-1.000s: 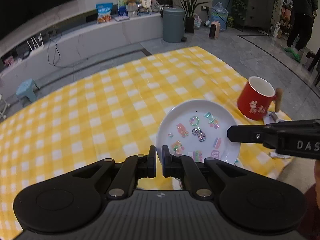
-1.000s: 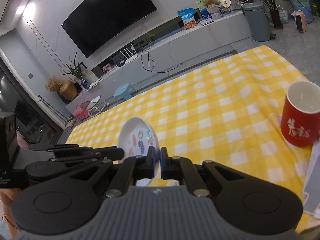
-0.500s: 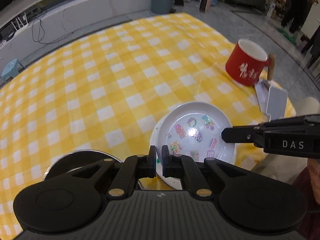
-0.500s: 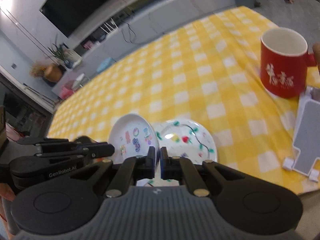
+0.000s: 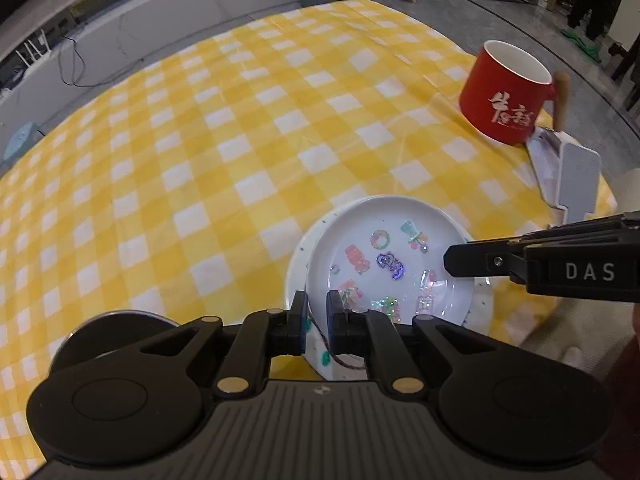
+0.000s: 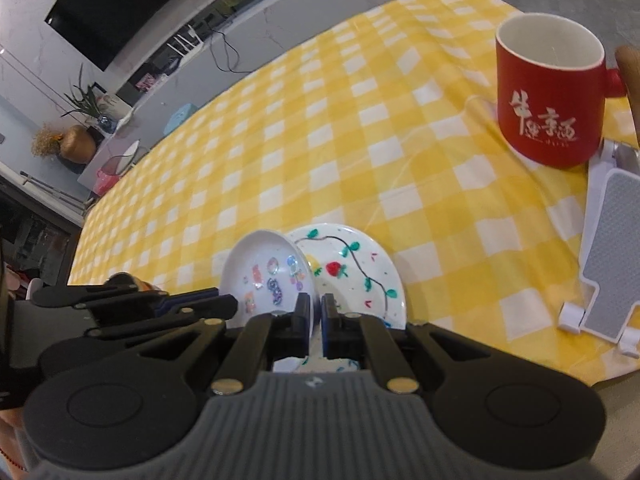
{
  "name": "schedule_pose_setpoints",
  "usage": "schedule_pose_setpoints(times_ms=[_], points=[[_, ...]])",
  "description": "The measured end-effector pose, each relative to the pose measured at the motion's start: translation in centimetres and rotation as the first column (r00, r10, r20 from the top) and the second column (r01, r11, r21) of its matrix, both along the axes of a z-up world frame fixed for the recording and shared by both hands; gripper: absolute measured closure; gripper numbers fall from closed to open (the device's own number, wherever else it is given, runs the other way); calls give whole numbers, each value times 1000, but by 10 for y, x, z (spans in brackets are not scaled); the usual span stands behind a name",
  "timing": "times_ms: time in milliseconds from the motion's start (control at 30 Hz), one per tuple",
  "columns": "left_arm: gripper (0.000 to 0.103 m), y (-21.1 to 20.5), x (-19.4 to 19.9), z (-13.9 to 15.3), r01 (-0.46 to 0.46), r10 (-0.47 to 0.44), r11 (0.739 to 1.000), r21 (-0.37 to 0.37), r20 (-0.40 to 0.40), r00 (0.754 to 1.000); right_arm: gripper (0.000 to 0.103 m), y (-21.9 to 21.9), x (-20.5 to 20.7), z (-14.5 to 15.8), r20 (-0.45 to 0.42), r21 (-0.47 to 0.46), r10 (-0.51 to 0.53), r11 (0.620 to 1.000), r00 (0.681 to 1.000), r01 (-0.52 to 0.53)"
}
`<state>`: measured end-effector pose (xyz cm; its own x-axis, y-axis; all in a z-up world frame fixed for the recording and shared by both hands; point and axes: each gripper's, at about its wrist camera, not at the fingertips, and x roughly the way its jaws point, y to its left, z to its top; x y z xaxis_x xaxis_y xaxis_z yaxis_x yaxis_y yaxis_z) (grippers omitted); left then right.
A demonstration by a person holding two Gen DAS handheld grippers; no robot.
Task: Organize plates and bowls
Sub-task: 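Carry the sticker plate and lower it onto the Fruity plate, then open both grippers off the sticker plate and move to the bowl stack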
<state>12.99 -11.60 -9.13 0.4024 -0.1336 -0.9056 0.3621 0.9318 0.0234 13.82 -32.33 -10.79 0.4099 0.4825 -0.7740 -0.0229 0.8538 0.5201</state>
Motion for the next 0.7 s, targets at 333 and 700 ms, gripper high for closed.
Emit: schedule_pose_setpoints(times_ms=[333, 700], points=[[90, -14, -5, -11, 40, -40, 999, 21, -33, 999, 96, -2, -5, -5, -15, -63, 26, 998, 1000, -27], [83, -25, -10, -24, 82, -80, 994, 70, -31, 996, 96, -4, -2, -14, -38, -85, 26, 996, 999, -30]])
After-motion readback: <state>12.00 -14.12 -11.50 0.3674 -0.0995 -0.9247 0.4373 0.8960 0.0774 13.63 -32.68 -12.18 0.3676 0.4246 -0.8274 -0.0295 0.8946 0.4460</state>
